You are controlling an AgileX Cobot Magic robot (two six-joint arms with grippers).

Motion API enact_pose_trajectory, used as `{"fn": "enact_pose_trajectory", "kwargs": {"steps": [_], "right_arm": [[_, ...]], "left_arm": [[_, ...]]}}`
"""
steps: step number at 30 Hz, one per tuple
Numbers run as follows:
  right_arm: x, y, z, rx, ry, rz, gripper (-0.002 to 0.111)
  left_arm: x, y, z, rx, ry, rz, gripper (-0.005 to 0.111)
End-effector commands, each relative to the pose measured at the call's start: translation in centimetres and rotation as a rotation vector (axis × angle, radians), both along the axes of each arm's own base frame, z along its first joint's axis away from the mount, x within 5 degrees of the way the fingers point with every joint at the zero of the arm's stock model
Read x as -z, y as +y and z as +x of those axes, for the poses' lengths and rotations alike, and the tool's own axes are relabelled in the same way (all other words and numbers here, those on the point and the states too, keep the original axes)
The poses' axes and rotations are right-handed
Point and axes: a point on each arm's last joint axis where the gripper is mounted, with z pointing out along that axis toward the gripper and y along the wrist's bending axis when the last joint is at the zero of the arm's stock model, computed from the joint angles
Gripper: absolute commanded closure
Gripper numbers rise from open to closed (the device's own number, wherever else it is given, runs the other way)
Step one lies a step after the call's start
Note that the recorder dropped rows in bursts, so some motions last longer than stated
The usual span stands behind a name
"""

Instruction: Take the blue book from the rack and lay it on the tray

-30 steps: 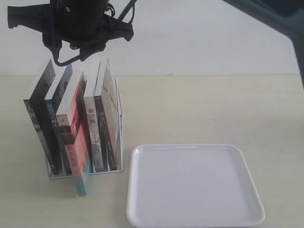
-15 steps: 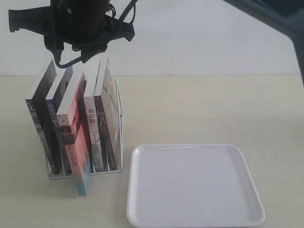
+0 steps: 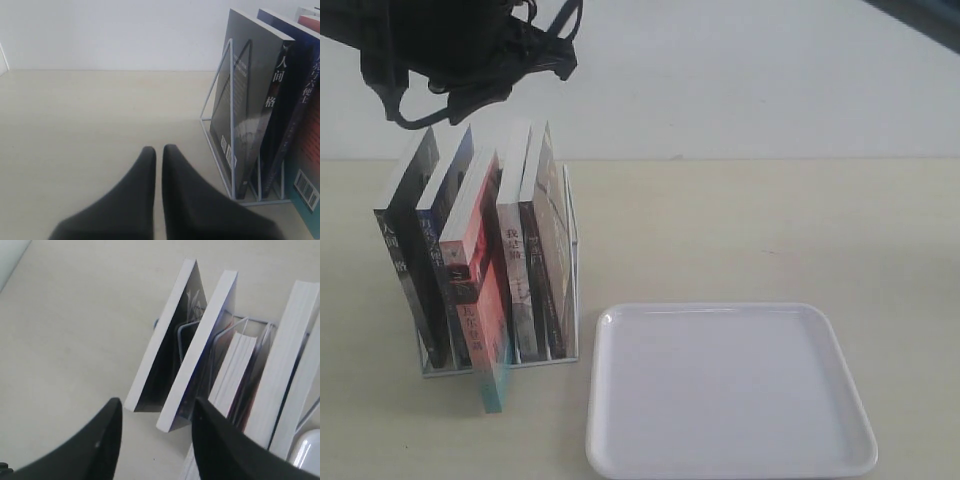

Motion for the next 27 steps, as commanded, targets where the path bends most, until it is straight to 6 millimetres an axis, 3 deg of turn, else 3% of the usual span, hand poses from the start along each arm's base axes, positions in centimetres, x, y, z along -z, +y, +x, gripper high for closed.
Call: {"fn": "enact_pose_trajectory", "kwargs": {"steps": [1,13,27], "right_arm": [[-0.9,0.0,0.2,0.012,-0.043,0.051,0.065],[2.9,2.1,1.7,0.014,-0.027,0.045,0.065],[5.8,2.9,2.7,0.039,-0.004,-0.018,0.065]], "left_arm": [[0.0,0.0,0.0,-0.001,-0.007,-0.001,0.102],[0.0,0.0,0.0,-0.001,-0.007,-0.001,0.102],[0.0,0.0,0.0,-0.001,-0.007,-0.001,0.102]]}}
